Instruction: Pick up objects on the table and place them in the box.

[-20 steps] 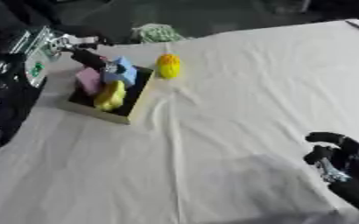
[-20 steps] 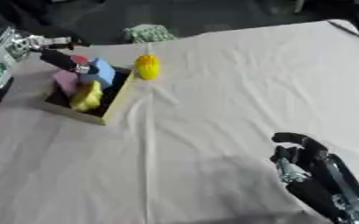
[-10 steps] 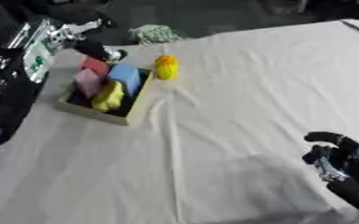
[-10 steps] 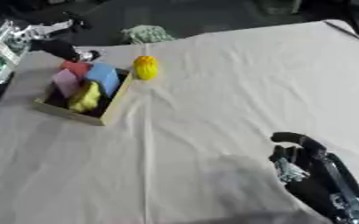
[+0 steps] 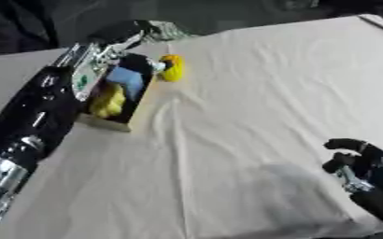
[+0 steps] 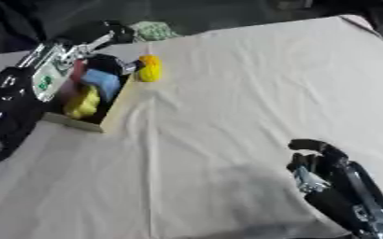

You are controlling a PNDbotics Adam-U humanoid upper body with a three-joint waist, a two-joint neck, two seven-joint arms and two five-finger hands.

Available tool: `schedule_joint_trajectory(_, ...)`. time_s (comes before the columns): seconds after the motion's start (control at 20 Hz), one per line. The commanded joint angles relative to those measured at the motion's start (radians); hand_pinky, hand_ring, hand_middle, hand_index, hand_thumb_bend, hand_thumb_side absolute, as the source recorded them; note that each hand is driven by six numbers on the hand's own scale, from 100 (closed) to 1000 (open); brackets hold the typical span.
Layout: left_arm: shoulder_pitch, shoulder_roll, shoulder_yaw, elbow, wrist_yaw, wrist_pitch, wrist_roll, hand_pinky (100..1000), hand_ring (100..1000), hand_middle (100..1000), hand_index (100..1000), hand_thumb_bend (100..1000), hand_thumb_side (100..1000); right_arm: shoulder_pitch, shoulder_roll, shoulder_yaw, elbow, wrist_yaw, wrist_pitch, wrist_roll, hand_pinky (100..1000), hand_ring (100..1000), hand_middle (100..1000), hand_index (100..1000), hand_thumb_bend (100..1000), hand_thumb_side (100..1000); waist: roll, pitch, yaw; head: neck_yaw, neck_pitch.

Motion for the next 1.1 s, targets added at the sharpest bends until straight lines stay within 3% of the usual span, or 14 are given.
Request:
schedule_joint_trajectory(0.05,-0.022,0.005,0.001,0.004,-0.037,0.002,0.019,880,858,875,950,453,673,-0.013,-0.007,0.000,-0.015,-0.011,-0.003,0.005,621,587,724,770,100,369,-0.005,-0.011,-0.003,0.002,-0.015)
schedule_joint_trajectory(0.35,-0.018,-0.010,0.007,0.022,-0.129,0.069,0.136,880,867,891,958,444,574,-0.022,-0.002,0.003,-0.017,-0.015,-0.002,0.009,621,587,724,770,100,377,-0.009,0.000,-0.015,0.004,-0.025)
schedule_joint_trajectory(0.7,-0.023,-0.025,0.010,0.054,-0.208,0.144,0.265,887,882,905,959,437,536,-0.031,0.005,0.005,-0.021,-0.021,0.001,0.010,621,587,724,770,100,396,-0.016,0.021,-0.030,0.038,-0.048)
schedule_joint_trajectory(1.1,-0.024,-0.046,0.001,0.094,-0.224,0.086,0.239,882,873,878,945,418,485,-0.037,0.011,0.005,-0.025,-0.027,0.004,0.011,621,586,723,770,100,404,-0.025,0.038,-0.045,0.050,-0.063)
